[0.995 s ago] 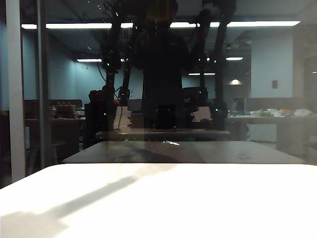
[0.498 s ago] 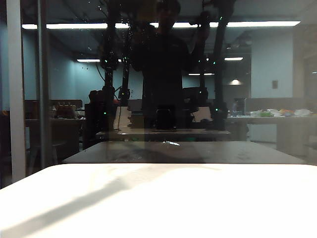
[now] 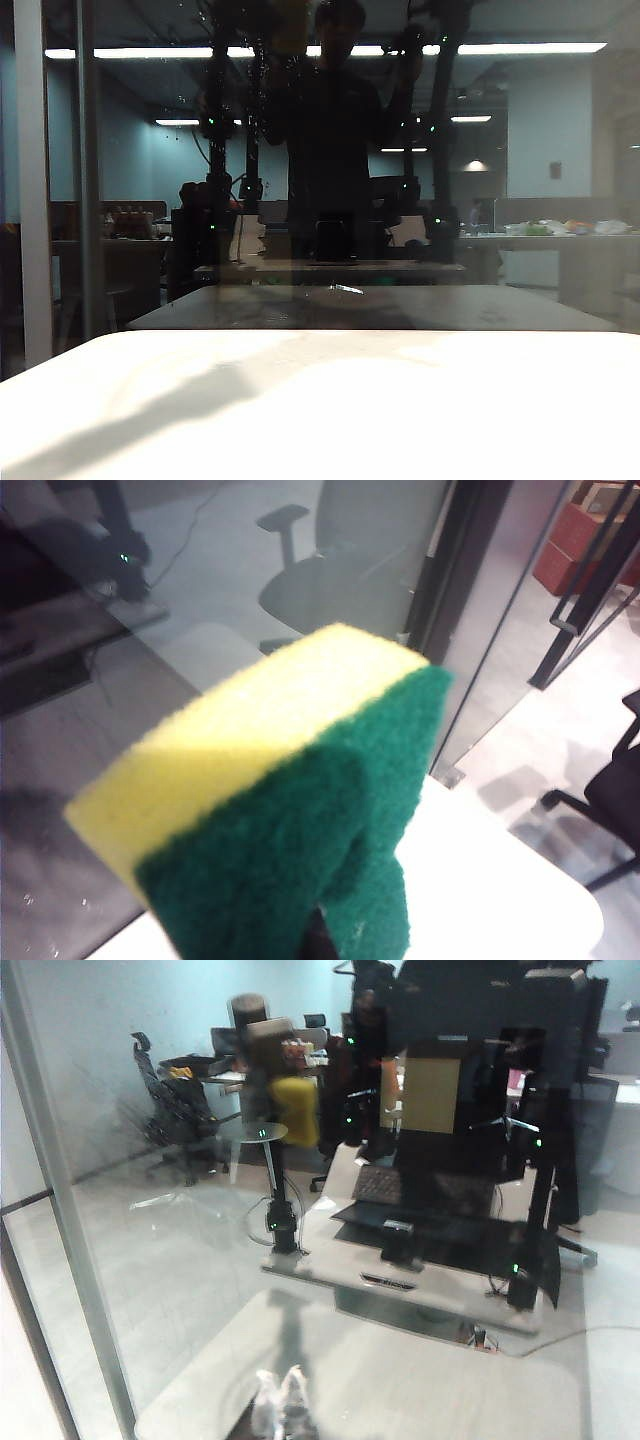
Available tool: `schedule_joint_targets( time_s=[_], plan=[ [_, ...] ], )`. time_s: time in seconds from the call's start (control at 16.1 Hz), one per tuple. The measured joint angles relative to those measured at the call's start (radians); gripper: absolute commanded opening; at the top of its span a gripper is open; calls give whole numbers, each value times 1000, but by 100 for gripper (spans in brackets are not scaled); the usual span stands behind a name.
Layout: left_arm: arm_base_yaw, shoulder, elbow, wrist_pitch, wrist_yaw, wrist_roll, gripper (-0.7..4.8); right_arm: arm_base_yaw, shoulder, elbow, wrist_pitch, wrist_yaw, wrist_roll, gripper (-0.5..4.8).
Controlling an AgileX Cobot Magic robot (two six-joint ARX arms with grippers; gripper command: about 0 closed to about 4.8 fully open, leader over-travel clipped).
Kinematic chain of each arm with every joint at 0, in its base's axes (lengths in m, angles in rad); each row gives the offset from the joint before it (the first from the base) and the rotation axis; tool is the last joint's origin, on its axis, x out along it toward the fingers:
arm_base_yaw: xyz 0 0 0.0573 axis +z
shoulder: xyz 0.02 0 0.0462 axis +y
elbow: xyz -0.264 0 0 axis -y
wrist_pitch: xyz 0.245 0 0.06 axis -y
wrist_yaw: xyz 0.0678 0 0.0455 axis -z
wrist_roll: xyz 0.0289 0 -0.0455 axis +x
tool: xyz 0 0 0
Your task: Reach upward to find where there is water on the glass, pick up the sponge from the table, dry the water, and finally place the sponge back on the table.
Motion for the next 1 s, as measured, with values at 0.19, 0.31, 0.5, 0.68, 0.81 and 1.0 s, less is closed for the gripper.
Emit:
schedule_joint_targets(
  time_s=[0.19, 0.31, 0.5, 0.68, 0.81, 1.0],
  plan=[
    [0, -131, -240, 9, -2, 14, -6, 0, -19, 0, -9, 0, 0, -2],
    [0, -237, -470, 71, -4, 14, -6, 16, -31, 0, -39, 15, 0, -2],
    [0, -397, -775, 239, 0, -42, -6, 120, -117, -139, -78, 166, -96, -2],
    [0, -493, -951, 376, -4, -84, -6, 120, -217, -365, -77, 192, -103, -2],
    [0, -536, -1088, 464, -4, -119, -6, 120, -282, -509, -66, 193, -103, -2],
    [0, -540, -1242, 513, -3, -147, -6, 120, -350, -647, -47, 193, -103, -2]
  ],
)
